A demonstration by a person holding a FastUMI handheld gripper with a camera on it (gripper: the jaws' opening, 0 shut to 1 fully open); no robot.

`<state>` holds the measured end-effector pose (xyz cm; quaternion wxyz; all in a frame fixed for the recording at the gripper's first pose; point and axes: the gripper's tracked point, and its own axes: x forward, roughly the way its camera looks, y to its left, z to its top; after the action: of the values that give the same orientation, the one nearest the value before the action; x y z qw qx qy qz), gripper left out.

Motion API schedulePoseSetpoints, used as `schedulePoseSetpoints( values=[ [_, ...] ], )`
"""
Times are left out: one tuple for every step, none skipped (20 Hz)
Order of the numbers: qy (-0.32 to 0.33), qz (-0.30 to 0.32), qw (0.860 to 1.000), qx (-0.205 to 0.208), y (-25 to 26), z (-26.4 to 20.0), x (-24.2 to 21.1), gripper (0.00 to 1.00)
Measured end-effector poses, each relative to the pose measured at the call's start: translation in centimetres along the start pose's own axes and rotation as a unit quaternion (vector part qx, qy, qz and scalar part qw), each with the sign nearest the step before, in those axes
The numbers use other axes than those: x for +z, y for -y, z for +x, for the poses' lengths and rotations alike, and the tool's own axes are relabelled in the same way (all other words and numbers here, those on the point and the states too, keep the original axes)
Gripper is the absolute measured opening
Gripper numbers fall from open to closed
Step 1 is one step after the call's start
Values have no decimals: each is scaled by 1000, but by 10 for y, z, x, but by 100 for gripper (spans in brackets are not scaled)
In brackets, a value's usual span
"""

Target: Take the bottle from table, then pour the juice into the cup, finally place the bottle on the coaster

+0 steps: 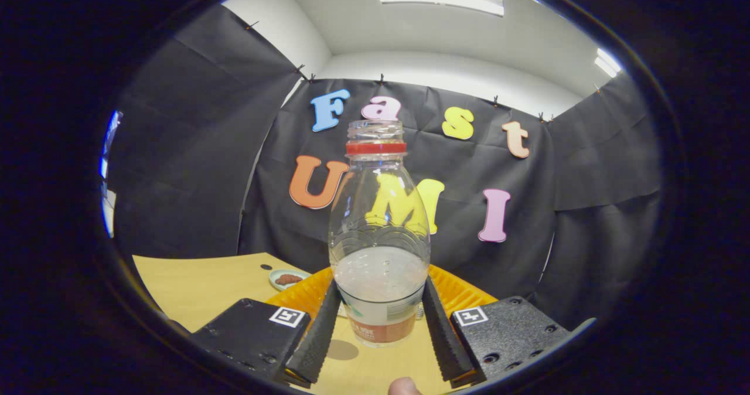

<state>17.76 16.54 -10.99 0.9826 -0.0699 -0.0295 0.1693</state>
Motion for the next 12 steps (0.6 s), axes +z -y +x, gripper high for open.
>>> schedulePoseSetpoints(
  values=[
    [3, 6, 1000, 4, -2, 11, -1, 78],
    [5, 11, 1000, 12, -6, 22, -4, 78],
    [6, 18, 1000, 17, -9, 31, -8, 78],
    [3, 24, 999, 22, -11, 43, -16, 78],
    [0, 32, 999, 31, -13, 53, -22, 78],
    [-6, 42, 998, 37, -16, 63, -30, 77],
    [-13, 47, 998, 40, -18, 73, -42, 77],
    [-17, 52, 998, 42, -19, 80, -55, 77],
    [-21, 53, 997, 45, -22, 88, -66, 77],
    [-28, 56, 997, 48, -24, 92, -79, 78],
    [-36, 62, 996, 51, -27, 97, -94, 78],
    [-46, 69, 995, 52, -28, 104, -109, 78]
  ],
)
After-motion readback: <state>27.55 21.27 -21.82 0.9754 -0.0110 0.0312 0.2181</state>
